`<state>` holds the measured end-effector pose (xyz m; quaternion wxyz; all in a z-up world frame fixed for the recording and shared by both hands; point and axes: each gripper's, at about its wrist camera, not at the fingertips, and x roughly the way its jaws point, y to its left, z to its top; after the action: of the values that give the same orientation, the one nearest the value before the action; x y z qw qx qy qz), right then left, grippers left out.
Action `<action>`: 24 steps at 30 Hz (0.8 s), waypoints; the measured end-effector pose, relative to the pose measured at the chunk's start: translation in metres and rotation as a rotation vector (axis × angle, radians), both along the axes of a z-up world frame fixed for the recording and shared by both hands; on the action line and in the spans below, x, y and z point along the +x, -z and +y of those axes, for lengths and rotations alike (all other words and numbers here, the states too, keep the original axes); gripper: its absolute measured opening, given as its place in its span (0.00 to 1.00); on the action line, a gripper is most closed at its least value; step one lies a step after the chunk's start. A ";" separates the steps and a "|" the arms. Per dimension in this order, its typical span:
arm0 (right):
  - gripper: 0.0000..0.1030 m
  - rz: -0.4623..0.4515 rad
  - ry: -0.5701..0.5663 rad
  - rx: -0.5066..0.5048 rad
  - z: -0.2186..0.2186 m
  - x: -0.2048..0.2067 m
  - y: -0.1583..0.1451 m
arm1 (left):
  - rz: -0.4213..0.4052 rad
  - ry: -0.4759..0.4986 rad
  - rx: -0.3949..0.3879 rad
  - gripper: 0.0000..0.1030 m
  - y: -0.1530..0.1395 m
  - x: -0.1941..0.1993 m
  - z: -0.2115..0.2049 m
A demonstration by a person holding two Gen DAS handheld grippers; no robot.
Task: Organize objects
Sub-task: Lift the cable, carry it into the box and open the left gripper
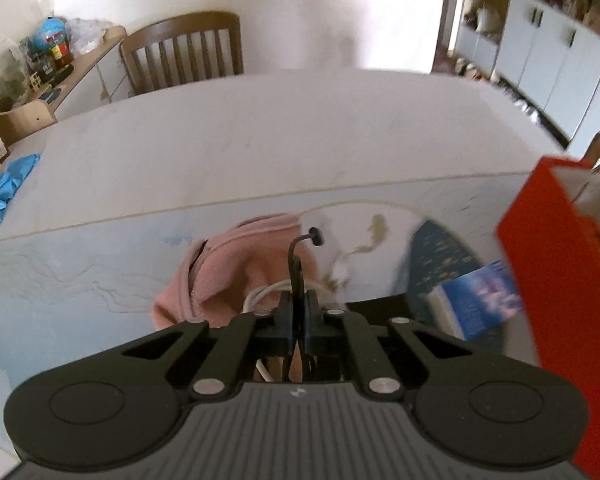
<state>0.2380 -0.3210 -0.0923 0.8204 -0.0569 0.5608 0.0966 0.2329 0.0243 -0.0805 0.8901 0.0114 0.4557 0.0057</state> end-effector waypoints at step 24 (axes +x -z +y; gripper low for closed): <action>0.01 -0.015 -0.002 0.017 0.001 -0.002 -0.002 | -0.107 0.378 -0.244 0.04 -0.089 -0.012 -0.126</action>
<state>0.2363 -0.3202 -0.0899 0.8248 -0.0512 0.5538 0.1018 0.2211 -0.1015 0.0086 0.8930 -0.0114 0.3950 -0.2155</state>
